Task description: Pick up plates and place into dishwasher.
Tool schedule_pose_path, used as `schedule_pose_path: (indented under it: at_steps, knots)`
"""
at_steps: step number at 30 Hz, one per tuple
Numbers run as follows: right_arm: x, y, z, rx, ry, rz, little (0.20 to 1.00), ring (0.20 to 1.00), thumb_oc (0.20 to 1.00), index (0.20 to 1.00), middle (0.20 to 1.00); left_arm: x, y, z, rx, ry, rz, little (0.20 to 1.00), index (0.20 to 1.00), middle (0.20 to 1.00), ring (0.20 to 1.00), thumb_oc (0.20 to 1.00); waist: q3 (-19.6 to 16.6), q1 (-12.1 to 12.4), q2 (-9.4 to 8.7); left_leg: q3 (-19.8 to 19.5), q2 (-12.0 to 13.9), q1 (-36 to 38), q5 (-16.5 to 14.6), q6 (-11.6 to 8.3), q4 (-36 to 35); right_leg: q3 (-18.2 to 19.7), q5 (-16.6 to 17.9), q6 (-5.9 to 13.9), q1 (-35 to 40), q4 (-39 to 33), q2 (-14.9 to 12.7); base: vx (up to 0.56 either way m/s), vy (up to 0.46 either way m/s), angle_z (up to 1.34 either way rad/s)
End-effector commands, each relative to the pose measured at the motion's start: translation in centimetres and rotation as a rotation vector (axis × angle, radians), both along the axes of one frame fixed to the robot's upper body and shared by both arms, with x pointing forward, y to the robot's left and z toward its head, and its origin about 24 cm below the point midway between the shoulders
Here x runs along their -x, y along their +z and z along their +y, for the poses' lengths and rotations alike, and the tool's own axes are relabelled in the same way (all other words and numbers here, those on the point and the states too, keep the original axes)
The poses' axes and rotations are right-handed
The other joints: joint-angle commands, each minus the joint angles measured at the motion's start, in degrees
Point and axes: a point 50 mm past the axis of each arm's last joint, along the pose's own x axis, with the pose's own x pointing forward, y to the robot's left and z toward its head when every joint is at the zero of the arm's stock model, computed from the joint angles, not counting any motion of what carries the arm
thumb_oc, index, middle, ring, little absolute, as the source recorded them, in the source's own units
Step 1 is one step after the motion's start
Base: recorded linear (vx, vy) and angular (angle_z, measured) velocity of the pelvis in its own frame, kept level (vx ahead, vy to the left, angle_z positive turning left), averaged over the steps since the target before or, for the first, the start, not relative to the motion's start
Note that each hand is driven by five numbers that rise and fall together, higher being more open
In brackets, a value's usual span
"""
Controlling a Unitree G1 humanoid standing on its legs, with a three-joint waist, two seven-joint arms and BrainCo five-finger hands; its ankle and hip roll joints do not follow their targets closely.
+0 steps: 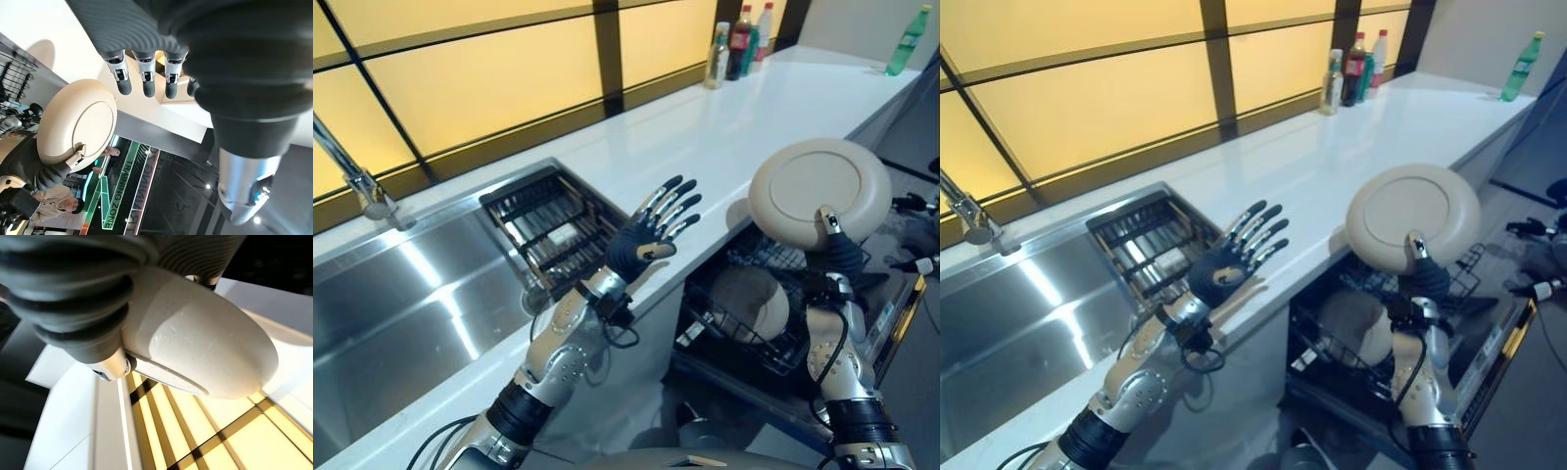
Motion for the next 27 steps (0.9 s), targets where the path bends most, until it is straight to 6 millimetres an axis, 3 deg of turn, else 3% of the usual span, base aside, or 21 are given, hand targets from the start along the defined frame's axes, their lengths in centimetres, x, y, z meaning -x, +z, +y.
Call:
schedule_pose_path:
  at_steps: [1, 4, 8, 14, 17, 23, 27]
  knots:
    - [-2.3, 4.9, 0.7, -0.051, -0.002, -0.203, 0.200, 0.200, 0.200, 0.200, 0.200, 0.7, 0.8, 0.0, 0.011, -0.055, -0.050, 1.000, 1.000, 1.000, 1.000, 1.000, 0.0, 2.6, -0.37, -3.6, -1.9, -1.0, -0.3, 1.86, -3.1, -4.3, 7.3, -0.51, 3.7, -4.4, -2.5, 0.06, -0.184, -0.08]
    - [-2.5, 4.8, 1.3, -0.077, -0.003, -0.199, 0.200, 0.200, 0.200, 0.200, 0.200, 1.1, 0.1, -0.2, -0.007, -0.059, -0.026, 1.000, 1.000, 1.000, 1.000, 1.000, -0.4, 3.6, -0.87, -3.8, -0.9, -0.6, -0.5, 1.39, -3.5, -5.6, 4.6, -0.07, 5.6, -7.5, -1.6, 0.05, -0.167, -0.04]
    - [-2.1, 4.4, 1.5, -0.100, -0.017, -0.202, 0.200, 0.200, 0.200, 0.200, 0.200, 1.7, -1.3, 0.5, 0.005, -0.055, 0.022, 1.000, 1.000, 1.000, 1.000, 1.000, -0.1, 3.6, -1.25, -3.1, 0.9, -0.2, -0.2, 1.32, -3.7, -5.8, 2.7, 0.08, 5.4, -6.6, 0.1, 0.05, -0.142, 0.04]
    - [-1.2, 3.9, -0.1, -0.070, -0.083, -0.191, 0.200, 0.200, 0.200, 0.200, 0.200, 3.1, -3.3, 1.2, -0.032, -0.123, 0.039, 1.000, 1.000, 1.000, 1.000, 1.000, 0.5, 3.1, -1.59, -2.4, 2.8, 0.2, 0.1, 0.91, -3.8, -5.3, 1.2, 0.00, 5.7, -6.9, 2.0, 0.07, -0.118, -0.08]
    - [-0.7, 3.7, -1.5, -0.011, -0.162, -0.176, 0.200, 0.200, 0.200, 0.200, 0.200, 4.0, -5.2, 1.8, -0.061, -0.194, 0.075, 1.000, 1.000, 1.000, 1.000, 1.000, 0.9, 2.4, -1.11, -2.0, 3.4, 0.6, 0.4, 0.57, -4.4, -4.8, 1.3, 0.11, 5.3, -6.9, 2.3, 0.07, -0.082, -0.06]
    - [-0.6, 3.9, -2.5, 0.182, -0.239, -0.140, 0.200, 0.200, 0.200, 0.200, 0.200, 5.4, -8.2, 2.7, -0.093, -0.288, 0.182, 1.000, 1.000, 1.000, 1.000, 1.000, 1.7, 1.6, 0.11, -1.5, 3.7, 0.7, 0.8, 0.40, -4.8, -4.2, 1.3, 0.26, 4.0, -5.9, 2.1, 0.05, -0.026, -0.03]
    - [-0.3, 4.7, -3.7, 0.255, -0.265, -0.175, 0.200, 0.200, 0.200, 0.200, 0.200, 6.2, -10.3, 4.5, -0.103, -0.285, 0.264, 1.000, 1.000, 1.000, 1.000, 1.000, 2.5, 1.2, 1.09, -0.7, 3.8, 0.4, 0.8, 0.24, -4.1, -4.2, 1.0, 0.43, 3.1, -4.8, 1.7, 0.05, -0.007, -0.15]
